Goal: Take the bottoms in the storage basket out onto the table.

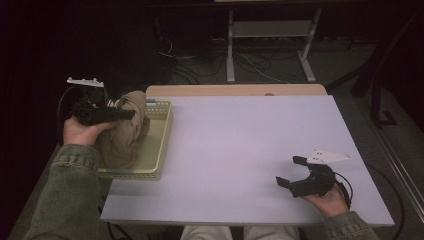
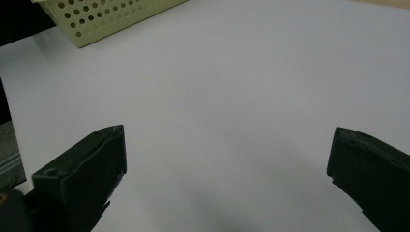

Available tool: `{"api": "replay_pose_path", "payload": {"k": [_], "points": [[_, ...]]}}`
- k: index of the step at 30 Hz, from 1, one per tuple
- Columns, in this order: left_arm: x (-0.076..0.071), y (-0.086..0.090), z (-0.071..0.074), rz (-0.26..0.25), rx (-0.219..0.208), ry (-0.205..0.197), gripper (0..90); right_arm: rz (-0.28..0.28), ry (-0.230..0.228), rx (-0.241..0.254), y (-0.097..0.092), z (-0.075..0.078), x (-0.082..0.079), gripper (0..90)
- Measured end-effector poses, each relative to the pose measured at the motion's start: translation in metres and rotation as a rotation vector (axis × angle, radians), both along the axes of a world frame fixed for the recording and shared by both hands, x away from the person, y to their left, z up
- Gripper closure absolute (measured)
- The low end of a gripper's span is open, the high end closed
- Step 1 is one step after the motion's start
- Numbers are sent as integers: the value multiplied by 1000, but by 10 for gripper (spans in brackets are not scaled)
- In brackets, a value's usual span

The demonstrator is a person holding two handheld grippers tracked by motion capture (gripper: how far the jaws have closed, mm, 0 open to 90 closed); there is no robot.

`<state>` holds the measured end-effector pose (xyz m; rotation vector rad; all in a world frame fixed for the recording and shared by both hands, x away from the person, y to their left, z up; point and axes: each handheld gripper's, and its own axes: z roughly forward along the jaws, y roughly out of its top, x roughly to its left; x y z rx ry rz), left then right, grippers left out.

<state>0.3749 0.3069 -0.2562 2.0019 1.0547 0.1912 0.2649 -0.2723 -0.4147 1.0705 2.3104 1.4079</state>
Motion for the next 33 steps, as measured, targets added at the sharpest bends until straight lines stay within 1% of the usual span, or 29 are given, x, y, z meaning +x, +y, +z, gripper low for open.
{"api": "replay_pose_path", "payload": {"k": [2,7,8,10,16,18,21,23,25,33], "points": [[0,1,2,5,-5,-5,741,-2,1,2,0,0,0,2],[0,0,10,1,3,-16,740,-5,0,5,-1,1,0,2],[-1,0,13,11,-1,-15,740,-5,-4,5,-1,1,0,2],[-1,0,17,0,-1,-28,741,-5,-4,6,-1,1,-1,2],[-1,-1,31,1,1,-48,741,-5,-7,6,-1,1,-1,2],[-1,-2,36,-3,7,-56,741,-7,2,10,-1,1,-1,2],[-1,-3,42,-10,12,-61,741,-9,3,12,-1,1,-1,2],[-1,-3,46,-12,18,-67,741,-7,-5,10,-1,1,-1,2],[-2,-4,50,-16,21,-69,741,-8,0,11,-1,1,-1,2],[-3,-5,67,-23,19,-89,741,-14,-6,15,-2,2,-2,2]]}}
